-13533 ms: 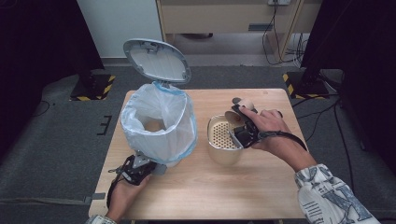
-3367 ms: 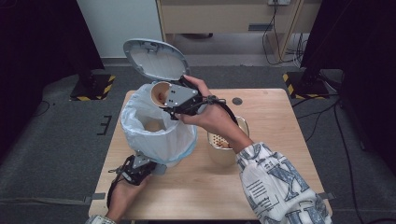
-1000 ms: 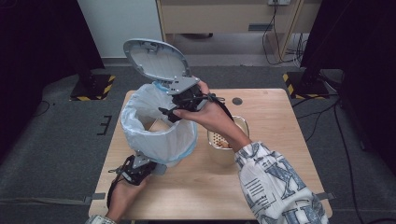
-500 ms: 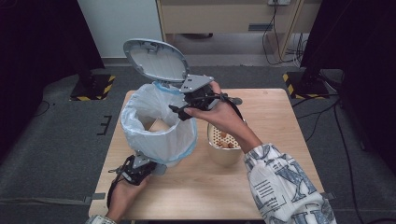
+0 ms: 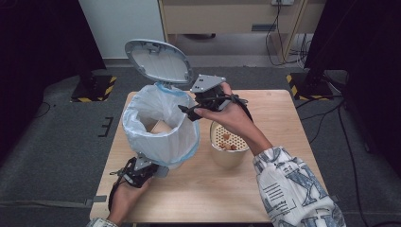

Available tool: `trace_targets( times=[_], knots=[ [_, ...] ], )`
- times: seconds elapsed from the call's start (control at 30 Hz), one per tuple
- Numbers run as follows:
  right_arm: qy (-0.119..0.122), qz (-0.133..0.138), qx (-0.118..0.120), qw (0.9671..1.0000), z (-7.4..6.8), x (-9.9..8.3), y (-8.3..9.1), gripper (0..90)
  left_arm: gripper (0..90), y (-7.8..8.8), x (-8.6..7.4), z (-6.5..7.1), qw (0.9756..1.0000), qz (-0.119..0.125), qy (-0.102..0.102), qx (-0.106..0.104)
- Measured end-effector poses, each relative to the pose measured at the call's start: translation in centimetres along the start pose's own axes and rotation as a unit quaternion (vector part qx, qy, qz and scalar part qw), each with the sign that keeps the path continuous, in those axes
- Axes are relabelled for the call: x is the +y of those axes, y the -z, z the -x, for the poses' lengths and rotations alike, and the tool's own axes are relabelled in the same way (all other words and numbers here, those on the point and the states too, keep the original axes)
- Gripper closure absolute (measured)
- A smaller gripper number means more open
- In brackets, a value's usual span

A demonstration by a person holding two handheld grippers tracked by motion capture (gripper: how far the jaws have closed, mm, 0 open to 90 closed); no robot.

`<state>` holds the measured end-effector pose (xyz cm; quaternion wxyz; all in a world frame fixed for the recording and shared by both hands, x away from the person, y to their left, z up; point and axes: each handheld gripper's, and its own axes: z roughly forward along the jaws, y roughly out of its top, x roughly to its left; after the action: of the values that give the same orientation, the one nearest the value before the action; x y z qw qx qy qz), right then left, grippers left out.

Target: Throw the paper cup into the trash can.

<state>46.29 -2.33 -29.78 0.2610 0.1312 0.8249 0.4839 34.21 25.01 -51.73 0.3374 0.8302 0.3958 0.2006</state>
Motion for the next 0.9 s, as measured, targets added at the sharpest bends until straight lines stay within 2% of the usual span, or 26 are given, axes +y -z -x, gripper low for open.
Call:
trace_targets(
  times=[0.9],
  knots=[
    [-0.017,-0.009,-0.027,0.9994,2.1,-2.2,2.3,9.2,90.0,0.0,0.0,0.0,1.0000,-0.001,-0.001,0.000]
  ],
)
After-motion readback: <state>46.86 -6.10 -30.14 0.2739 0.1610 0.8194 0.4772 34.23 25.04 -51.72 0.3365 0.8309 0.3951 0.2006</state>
